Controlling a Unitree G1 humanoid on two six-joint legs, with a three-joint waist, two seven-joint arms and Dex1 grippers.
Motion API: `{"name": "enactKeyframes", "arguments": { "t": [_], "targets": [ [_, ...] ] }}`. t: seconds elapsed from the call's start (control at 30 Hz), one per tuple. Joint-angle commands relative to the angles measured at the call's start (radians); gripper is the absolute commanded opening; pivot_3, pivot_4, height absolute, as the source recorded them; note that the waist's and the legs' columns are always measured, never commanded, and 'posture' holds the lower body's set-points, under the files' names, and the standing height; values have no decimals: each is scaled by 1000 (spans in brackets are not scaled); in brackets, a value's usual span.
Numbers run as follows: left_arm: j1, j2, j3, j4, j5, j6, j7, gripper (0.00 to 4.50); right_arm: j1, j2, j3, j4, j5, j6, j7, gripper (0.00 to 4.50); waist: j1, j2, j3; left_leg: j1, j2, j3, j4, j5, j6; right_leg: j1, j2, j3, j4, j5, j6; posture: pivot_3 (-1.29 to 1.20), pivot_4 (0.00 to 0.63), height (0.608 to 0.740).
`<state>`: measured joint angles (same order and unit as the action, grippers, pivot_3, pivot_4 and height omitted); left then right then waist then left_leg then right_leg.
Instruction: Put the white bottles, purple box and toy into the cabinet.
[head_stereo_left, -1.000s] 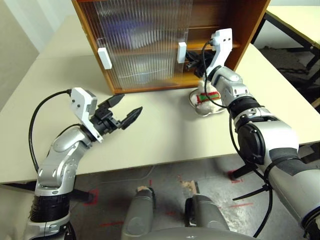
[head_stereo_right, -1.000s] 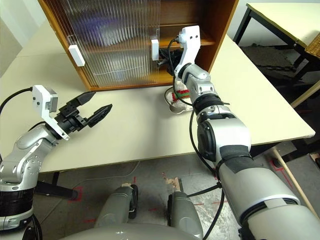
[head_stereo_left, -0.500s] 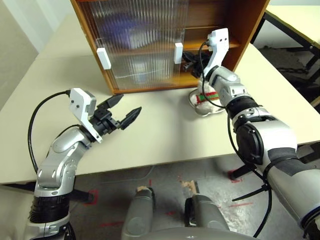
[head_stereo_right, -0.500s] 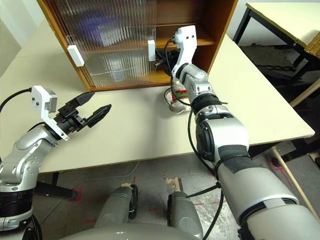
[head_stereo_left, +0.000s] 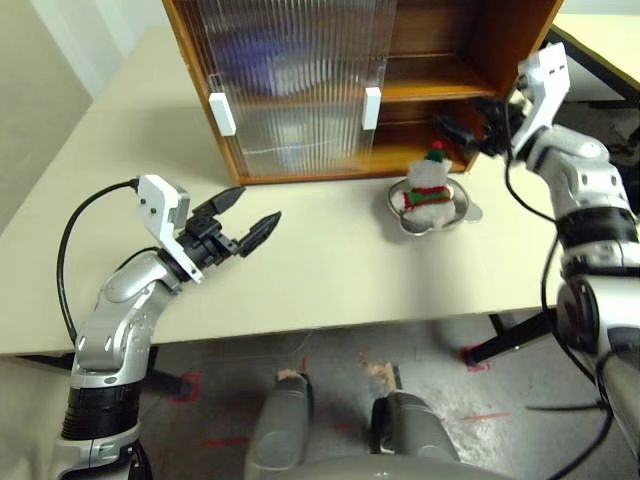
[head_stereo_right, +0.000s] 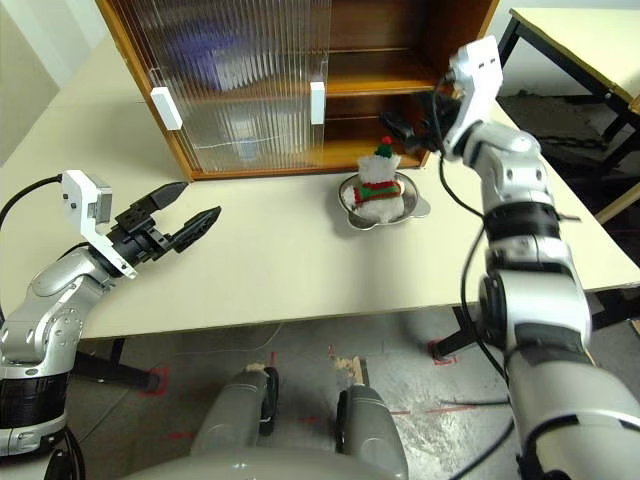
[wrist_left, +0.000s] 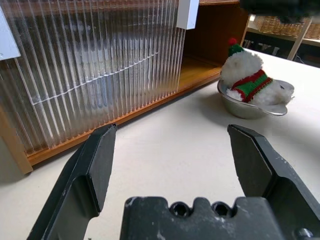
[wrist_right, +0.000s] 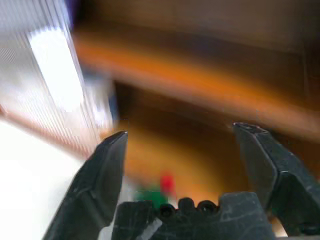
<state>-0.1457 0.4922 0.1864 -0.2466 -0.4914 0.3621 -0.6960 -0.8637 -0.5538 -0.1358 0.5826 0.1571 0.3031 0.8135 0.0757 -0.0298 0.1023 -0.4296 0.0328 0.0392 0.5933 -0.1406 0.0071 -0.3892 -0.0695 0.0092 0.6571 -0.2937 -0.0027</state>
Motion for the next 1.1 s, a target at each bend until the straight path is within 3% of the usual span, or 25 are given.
{"name": "enactKeyframes", "arguments": {
  "t": [0.03, 0.13, 0.3, 0.73, 0.83, 1.1],
  "targets": [
    [2, 6, -6, 20, -5, -5, -16, 4500, 119, -50, 27, -278, 53, 286, 15, 4443, -4, 0, 0, 0, 0, 0, 0, 1, 1, 0, 0, 0, 0, 0, 0, 191, 62, 740],
    [-9, 4, -16, 27, -6, -2, -26, 4500, 200, -39, 13, -397, 92, 430, -27, 4443, -9, 0, 0, 1, 2, 0, 0, 2, 3, 0, 1, 0, 0, 0, 0, 180, 61, 740],
    [-42, 4, -26, 50, 1, -3, -32, 4500, 249, 4, 22, -445, 103, 502, -90, 4443, -5, 0, 0, 1, 2, 1, 1, 0, -1, 0, 5, 0, 0, 1, 2, 171, 50, 740],
    [-50, 22, -8, 52, -4, 17, -32, 4500, 219, 87, 48, -304, 81, 387, -165, 4443, -5, -1, 0, 0, -1, 3, 3, 2, 3, 1, 4, 0, 0, 3, 5, 184, 42, 740],
    [-46, 24, -6, 48, -5, 17, -30, 4500, 203, 104, 38, -271, 92, 355, -170, 3876, -6, -1, -1, 0, -1, 3, 3, 2, 3, 1, 4, 0, 0, 3, 4, 190, 42, 740],
    [-48, 23, -7, 51, -5, 13, -27, 4500, 188, 101, 41, -241, 97, 315, -156, 885, -5, -1, -1, 0, -1, 3, 3, 2, 3, 1, 4, 0, 0, 4, 4, 187, 39, 740]
  ]
}}
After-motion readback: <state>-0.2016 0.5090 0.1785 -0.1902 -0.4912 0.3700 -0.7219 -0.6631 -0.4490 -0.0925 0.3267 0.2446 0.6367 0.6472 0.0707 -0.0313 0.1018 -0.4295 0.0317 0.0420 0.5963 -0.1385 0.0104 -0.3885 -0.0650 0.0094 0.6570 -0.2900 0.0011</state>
